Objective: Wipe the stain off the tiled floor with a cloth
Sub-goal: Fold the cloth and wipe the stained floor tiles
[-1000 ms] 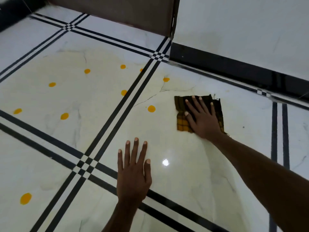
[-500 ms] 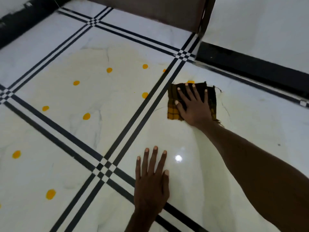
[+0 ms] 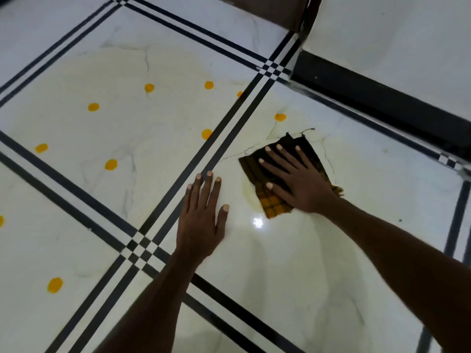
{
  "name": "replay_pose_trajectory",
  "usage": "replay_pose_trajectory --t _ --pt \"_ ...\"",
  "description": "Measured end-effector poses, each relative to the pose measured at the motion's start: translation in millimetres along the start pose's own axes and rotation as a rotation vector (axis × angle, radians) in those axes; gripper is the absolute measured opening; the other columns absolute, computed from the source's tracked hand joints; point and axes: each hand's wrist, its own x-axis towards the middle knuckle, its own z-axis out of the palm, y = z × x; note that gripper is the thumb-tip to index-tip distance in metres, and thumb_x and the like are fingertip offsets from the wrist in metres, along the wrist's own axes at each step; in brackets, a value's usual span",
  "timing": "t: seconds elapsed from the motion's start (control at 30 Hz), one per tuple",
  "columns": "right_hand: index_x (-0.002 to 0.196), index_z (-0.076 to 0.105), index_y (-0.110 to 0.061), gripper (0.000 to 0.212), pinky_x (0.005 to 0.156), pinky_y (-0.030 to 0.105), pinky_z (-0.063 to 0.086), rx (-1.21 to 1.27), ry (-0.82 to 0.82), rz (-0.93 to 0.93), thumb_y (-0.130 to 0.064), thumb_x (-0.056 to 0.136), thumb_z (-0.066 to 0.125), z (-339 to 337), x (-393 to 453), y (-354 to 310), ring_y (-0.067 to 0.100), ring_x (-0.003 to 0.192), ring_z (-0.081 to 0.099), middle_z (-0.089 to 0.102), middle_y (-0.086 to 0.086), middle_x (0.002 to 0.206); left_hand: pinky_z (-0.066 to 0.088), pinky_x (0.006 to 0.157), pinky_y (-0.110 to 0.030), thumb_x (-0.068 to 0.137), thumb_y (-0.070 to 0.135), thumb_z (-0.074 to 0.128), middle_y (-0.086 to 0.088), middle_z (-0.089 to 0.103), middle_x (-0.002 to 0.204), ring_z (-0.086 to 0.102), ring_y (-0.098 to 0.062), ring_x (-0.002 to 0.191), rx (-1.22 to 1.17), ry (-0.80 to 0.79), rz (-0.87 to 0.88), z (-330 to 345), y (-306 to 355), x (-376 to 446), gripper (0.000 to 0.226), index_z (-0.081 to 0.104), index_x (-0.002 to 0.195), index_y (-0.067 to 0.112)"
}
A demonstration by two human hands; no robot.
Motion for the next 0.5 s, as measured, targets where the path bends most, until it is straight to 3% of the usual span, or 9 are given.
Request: replay_pose_trajectory --t 0.07,0.13,0.2,0.27,0.4,0.5 --pt "0.166 0.013 -0.035 0.065 0.13 0.061 0.003 -0.01 0.003 0.062 -0.061 0.108 0.02 -6 6 29 0.021 0.164 0.001 0.007 -0.003 0.176 0.017 0.129 -0.05 0.107 0.038 0.042 -0.006 0.009 0.174 0.004 -0.023 0.161 0.003 0.017 -0.003 1 1 -1 0.066 0.017 0.164 0.015" --pt "0.166 0.017 -0.033 0.068 0.127 0.067 0.007 0.032 0.062 0.307 -0.064 0.106 0.01 -12 38 47 0.026 0.163 0.006 0.013 0.002 0.176 0.016 0.129 -0.049 0.106 0.037 0.042 -0.005 0.008 0.174 0.003 -0.023 0.161 -0.003 0.019 -0.009 0 2 -1 0.067 0.017 0.164 0.014" --pt "0.167 0.015 -0.03 0.069 0.127 0.068 0.0 0.081 0.095 0.543 -0.062 0.105 0.009 -17 85 52 0.031 0.163 0.005 0.012 0.006 0.176 0.015 0.13 -0.049 0.106 0.039 0.04 -0.004 0.007 0.174 0.001 -0.022 0.161 -0.003 0.003 -0.018 0 2 1 0.067 0.015 0.164 0.015" --pt "0.167 0.013 -0.028 0.069 0.126 0.067 -0.004 0.084 0.099 0.603 -0.06 0.106 0.011 -15 122 40 0.034 0.163 0.004 0.011 0.009 0.176 0.014 0.13 -0.048 0.107 0.04 0.038 -0.004 0.006 0.174 0.0 -0.021 0.161 -0.004 -0.004 -0.024 -1 1 2 0.067 0.015 0.164 0.016" --pt "0.167 0.013 -0.029 0.07 0.126 0.067 0.008 0.02 0.036 0.228 -0.062 0.106 0.005 -11 116 -19 0.031 0.163 0.004 0.009 0.006 0.176 0.015 0.13 -0.048 0.107 0.041 0.038 -0.004 0.006 0.174 0.0 -0.021 0.161 0.005 -0.018 -0.024 -2 1 3 0.067 0.015 0.164 0.016" --pt "0.167 0.012 -0.031 0.064 0.13 0.06 0.002 -0.028 -0.063 -0.076 -0.057 0.109 0.021 -8 49 -28 0.025 0.164 -0.002 0.004 0.001 0.177 0.015 0.13 -0.048 0.106 0.042 0.039 -0.005 0.006 0.174 0.0 -0.021 0.161 0.002 -0.019 -0.024 -2 0 2 0.067 0.016 0.164 0.015"
